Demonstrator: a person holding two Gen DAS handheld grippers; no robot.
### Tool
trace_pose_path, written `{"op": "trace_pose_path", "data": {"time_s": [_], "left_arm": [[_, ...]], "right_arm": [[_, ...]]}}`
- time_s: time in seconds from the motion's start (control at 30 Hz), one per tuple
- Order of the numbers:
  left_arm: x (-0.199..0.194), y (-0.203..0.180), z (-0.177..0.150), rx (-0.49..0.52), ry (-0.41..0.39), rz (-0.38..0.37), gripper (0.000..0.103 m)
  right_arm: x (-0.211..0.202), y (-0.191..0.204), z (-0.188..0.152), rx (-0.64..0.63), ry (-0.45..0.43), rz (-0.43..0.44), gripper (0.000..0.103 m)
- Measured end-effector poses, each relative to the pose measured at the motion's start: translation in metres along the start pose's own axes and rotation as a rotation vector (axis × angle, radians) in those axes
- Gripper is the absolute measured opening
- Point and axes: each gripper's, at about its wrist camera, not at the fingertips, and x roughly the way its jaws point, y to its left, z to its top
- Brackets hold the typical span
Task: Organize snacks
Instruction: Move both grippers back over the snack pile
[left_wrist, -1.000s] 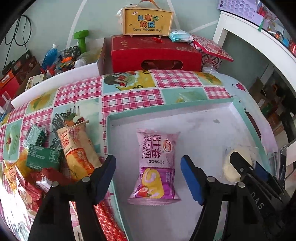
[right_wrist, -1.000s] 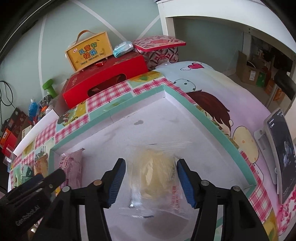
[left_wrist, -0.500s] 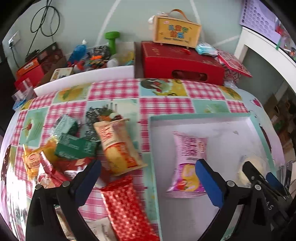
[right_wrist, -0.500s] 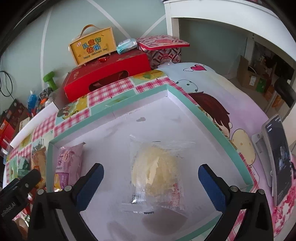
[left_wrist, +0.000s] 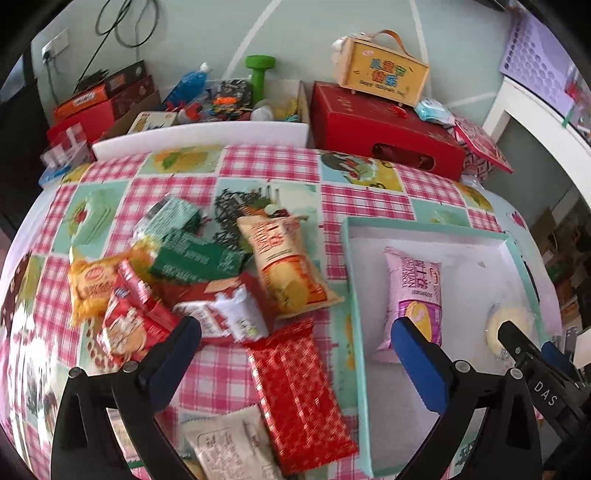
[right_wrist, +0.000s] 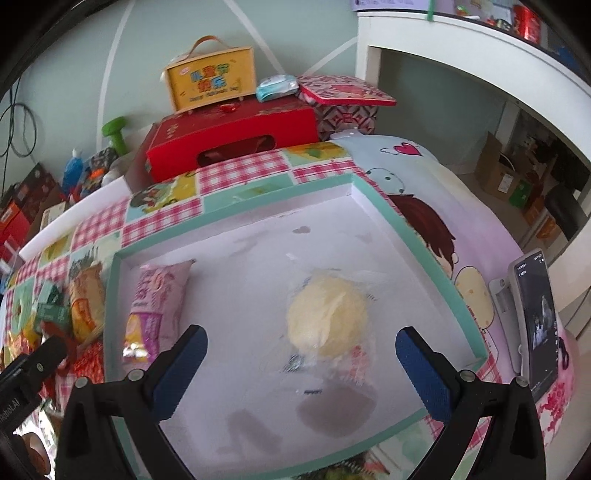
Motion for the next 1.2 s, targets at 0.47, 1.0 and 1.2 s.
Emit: {"op": "trace_pose_path", "data": {"time_s": [0.47,1.0,1.2], "left_arm": [[-0.033,0.07,-0.014,-0.131,0.026,0.117,0.102],[-0.043,0.132,-0.049,-0.276,0.067,0.107,0.102],[-0.041,0.137,-0.067,-0.276,0.103,0.102,0.102]], "right_arm": [[-0.021,0.046,-0.019,-0.08,0.027,0.091,0.103],[-0.048,0.131,-0.071,-0.294,0.052,0.279,0.103],[-0.055,0.153,-0.094,-0.355,0.075,0.313,0.101]]}}
